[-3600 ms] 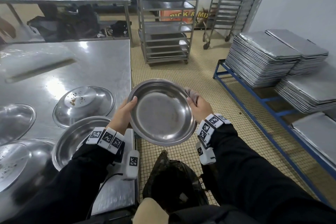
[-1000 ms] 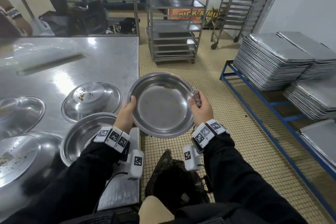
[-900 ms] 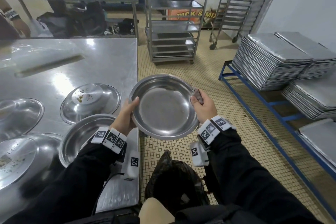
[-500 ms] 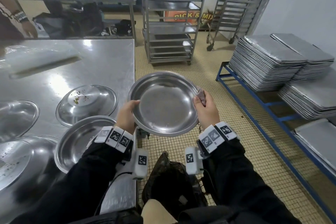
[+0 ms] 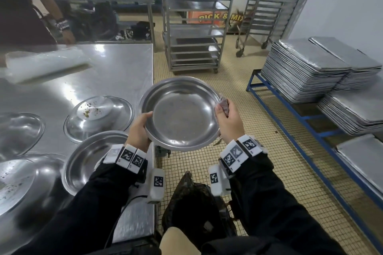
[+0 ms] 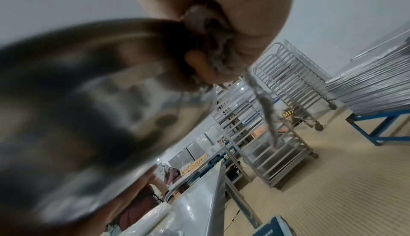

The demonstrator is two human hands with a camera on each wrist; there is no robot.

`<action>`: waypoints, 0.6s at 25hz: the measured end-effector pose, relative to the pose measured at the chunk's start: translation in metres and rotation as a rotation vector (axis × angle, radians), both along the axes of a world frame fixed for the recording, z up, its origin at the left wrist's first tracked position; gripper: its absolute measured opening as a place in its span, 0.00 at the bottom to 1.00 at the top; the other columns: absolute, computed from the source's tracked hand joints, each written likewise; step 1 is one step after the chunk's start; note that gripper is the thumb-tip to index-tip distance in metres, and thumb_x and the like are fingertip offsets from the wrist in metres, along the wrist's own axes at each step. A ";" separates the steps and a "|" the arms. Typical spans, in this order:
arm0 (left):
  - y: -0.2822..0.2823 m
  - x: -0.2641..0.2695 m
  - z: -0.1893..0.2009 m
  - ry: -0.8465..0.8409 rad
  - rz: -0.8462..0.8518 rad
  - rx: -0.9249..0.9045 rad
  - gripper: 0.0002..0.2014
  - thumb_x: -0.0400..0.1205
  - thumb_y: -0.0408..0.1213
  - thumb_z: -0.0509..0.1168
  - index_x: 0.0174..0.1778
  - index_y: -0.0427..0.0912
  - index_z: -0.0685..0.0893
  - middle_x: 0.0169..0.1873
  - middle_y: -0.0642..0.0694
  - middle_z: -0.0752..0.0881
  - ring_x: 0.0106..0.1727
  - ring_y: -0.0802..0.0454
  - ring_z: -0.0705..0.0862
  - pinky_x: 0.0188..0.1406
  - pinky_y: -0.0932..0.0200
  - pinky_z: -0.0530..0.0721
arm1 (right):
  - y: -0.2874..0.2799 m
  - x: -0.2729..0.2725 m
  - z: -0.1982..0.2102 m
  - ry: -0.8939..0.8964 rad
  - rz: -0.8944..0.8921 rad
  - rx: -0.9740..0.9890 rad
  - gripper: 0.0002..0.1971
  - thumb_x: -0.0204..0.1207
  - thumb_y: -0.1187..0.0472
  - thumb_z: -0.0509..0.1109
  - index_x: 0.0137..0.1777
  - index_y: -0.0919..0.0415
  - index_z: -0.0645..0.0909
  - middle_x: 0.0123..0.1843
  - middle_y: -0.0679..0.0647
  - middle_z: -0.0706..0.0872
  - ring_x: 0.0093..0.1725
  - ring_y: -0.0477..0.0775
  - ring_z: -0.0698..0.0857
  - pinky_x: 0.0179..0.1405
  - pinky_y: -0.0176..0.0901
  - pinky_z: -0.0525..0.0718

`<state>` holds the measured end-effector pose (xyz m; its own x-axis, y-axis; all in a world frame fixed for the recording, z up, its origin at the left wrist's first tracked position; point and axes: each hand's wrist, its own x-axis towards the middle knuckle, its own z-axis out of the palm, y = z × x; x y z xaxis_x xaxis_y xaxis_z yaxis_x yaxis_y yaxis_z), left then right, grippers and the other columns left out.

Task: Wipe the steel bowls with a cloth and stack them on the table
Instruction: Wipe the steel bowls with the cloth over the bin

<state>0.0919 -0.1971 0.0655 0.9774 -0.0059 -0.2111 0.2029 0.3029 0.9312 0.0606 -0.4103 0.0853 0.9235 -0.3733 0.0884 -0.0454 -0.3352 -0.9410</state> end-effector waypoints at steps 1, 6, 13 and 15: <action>-0.005 0.000 -0.004 0.003 0.057 0.062 0.16 0.85 0.43 0.57 0.51 0.36 0.86 0.42 0.40 0.89 0.48 0.42 0.86 0.60 0.40 0.83 | 0.010 -0.003 -0.006 -0.008 -0.035 0.030 0.17 0.84 0.51 0.58 0.71 0.52 0.69 0.50 0.45 0.83 0.45 0.42 0.83 0.36 0.31 0.78; -0.008 -0.007 -0.021 -0.049 0.003 0.095 0.29 0.80 0.58 0.61 0.71 0.42 0.77 0.59 0.39 0.87 0.58 0.42 0.87 0.63 0.37 0.82 | 0.036 -0.011 -0.022 -0.040 -0.214 0.168 0.20 0.83 0.54 0.60 0.74 0.53 0.66 0.55 0.48 0.82 0.45 0.41 0.82 0.43 0.40 0.86; 0.007 -0.005 0.015 -0.108 -0.019 -0.115 0.16 0.88 0.43 0.53 0.50 0.46 0.87 0.40 0.49 0.92 0.50 0.46 0.88 0.47 0.50 0.85 | 0.008 0.004 0.005 -0.029 -0.031 0.028 0.18 0.83 0.53 0.61 0.70 0.54 0.73 0.54 0.46 0.84 0.51 0.43 0.83 0.46 0.33 0.81; -0.001 -0.006 0.008 -0.080 0.035 -0.072 0.15 0.88 0.45 0.54 0.54 0.44 0.85 0.43 0.46 0.92 0.50 0.47 0.89 0.49 0.51 0.86 | 0.024 0.003 0.001 -0.052 -0.103 0.063 0.19 0.83 0.51 0.60 0.72 0.55 0.69 0.54 0.48 0.83 0.49 0.46 0.84 0.41 0.34 0.81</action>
